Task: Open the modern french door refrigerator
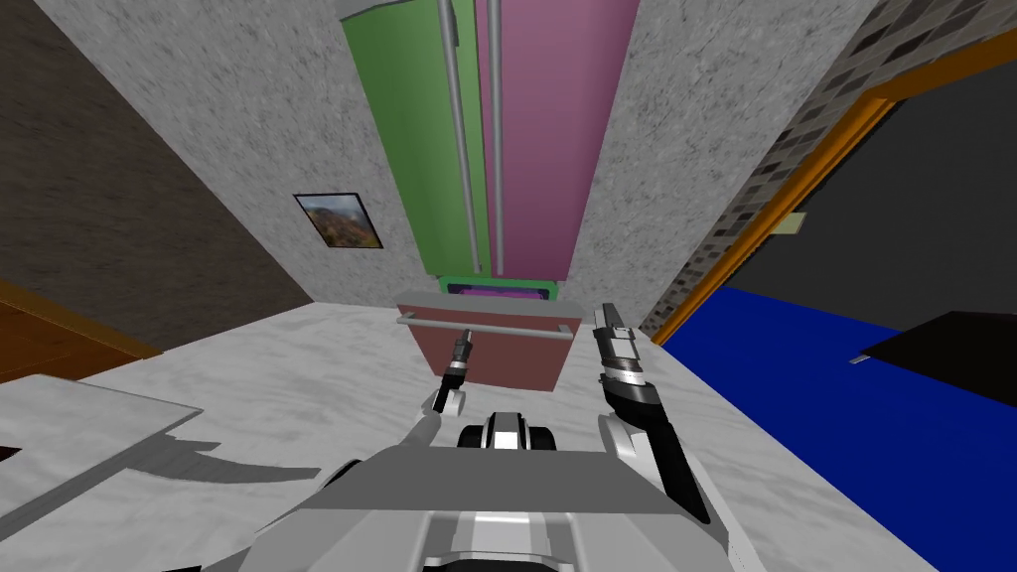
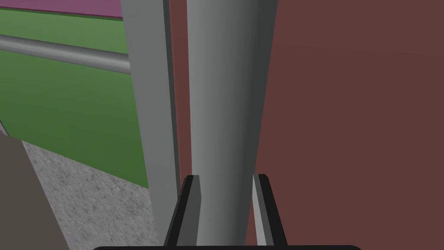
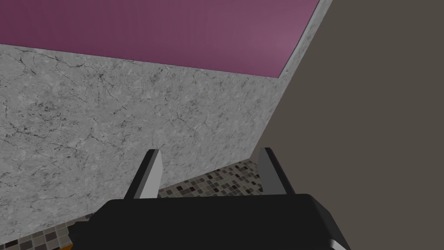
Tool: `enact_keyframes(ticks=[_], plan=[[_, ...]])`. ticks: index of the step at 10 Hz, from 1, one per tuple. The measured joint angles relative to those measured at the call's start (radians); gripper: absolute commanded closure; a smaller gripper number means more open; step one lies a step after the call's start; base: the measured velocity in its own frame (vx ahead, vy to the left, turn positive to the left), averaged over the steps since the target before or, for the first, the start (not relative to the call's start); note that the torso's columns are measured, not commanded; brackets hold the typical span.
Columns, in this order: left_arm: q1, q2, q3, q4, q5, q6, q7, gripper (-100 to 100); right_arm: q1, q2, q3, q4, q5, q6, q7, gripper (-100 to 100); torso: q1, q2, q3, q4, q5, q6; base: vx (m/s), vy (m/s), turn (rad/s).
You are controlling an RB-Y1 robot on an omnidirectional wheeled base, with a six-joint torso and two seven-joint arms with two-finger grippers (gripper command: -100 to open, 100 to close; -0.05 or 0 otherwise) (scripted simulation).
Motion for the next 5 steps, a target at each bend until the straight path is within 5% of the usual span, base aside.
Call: enact_keyframes(ticks=[4,5], plan=[[0.013,0.003,-0.007,-0.023,-0.001,0.018,0.003,100,0.0,0.0,0.0,0.0,0.0,0.0,0.0,0,0.0,0.003,0.002,-0.004,0.002,0.002,-0.128,0.003,0.023],[0.008,0.005,-0.009,-0.018,-0.001,0.013,0.004,-100,0.0,0.0,0.0,0.0,0.0,0.0,0.0,0,-0.001,0.004,0.002,-0.002,0.001,0.002,-0.132,0.002,0.034]])
